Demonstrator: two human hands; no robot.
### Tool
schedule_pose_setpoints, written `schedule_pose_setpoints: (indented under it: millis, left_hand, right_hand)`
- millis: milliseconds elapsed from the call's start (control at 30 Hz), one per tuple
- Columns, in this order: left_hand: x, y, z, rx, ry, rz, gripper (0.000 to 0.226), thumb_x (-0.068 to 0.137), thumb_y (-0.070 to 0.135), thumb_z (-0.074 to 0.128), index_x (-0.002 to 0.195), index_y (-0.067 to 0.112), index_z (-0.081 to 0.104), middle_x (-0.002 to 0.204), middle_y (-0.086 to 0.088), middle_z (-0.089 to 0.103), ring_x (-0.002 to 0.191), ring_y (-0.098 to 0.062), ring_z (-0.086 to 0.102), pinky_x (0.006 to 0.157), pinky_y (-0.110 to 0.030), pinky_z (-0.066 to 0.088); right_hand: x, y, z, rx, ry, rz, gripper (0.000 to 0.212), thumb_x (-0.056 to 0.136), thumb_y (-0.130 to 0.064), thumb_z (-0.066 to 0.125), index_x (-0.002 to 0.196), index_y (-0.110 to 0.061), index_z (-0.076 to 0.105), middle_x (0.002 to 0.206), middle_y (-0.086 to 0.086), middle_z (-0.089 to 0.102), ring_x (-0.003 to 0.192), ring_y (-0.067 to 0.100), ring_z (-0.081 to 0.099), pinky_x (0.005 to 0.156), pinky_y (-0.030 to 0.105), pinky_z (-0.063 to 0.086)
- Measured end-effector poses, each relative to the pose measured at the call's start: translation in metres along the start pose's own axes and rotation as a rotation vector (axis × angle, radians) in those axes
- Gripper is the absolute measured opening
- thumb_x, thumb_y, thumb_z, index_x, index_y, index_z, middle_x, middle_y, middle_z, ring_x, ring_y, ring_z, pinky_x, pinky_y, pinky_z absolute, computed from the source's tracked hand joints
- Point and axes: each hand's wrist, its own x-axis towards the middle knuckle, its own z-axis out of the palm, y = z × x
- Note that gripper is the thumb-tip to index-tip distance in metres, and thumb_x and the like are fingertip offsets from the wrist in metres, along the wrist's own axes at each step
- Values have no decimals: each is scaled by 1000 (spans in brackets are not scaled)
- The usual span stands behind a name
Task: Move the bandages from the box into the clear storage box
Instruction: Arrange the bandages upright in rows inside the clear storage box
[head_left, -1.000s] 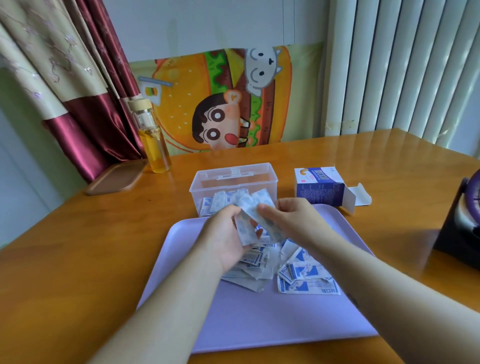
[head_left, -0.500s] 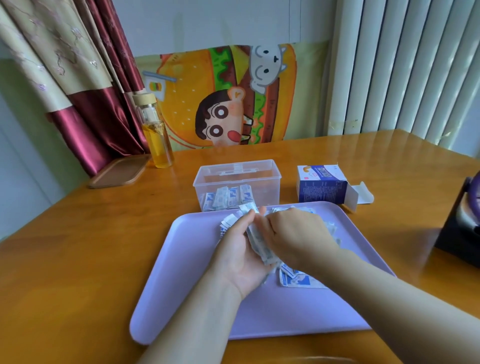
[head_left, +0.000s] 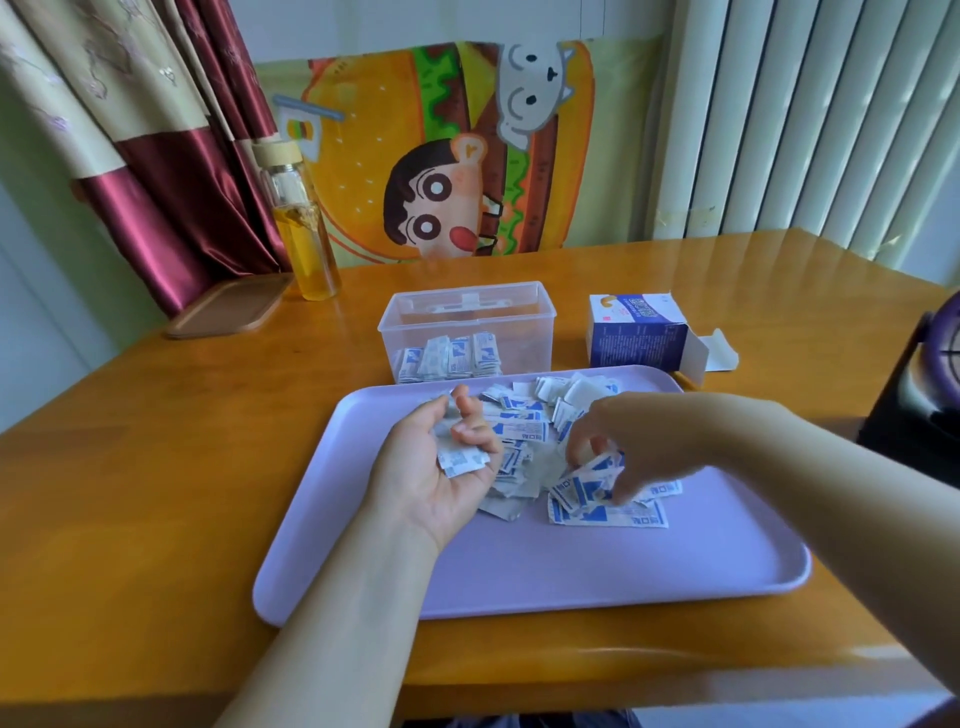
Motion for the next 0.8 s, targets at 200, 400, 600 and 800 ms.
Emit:
schedule_pose_setpoints:
  millis: [200,400,600,800]
  left_hand:
    - [-4,5,-6,5,-19,0,20,96,15,44,109,8,57,68,1,51,52,-5,30,38,-14,34]
    - [-6,5,-4,37,-31,25,23,97,17,42,114,13,57,65,4,51,42,-5,30,37,-14,31]
    - [-8,5,-5,62,-45,37,21,96,17,41,109,17,58,63,7,52,41,-5,30,38,-13,29]
    - [-10,14,-7,46,-37,78,24,94,16,42,111,17,59,64,8,51,42,-4,29,40,-13,28]
  right_hand:
    - [3,8,-3,10,113,25,17,84,-35,66,94,-22,62,85,-8,56,75,11,50,61,18,37]
    - [-22,3,-28,171,139,44,15,81,-42,68,73,-33,59,79,-13,66,72,8,59,66,24,46]
    - [-13,-19,0,59,-46,36,34,76,-35,74,105,-20,65,80,-14,56,81,10,53,72,22,43]
    - [-7,-24,-3,-43,-129,33,38,78,-38,72,109,-18,65,94,-7,59,88,12,53,67,20,40]
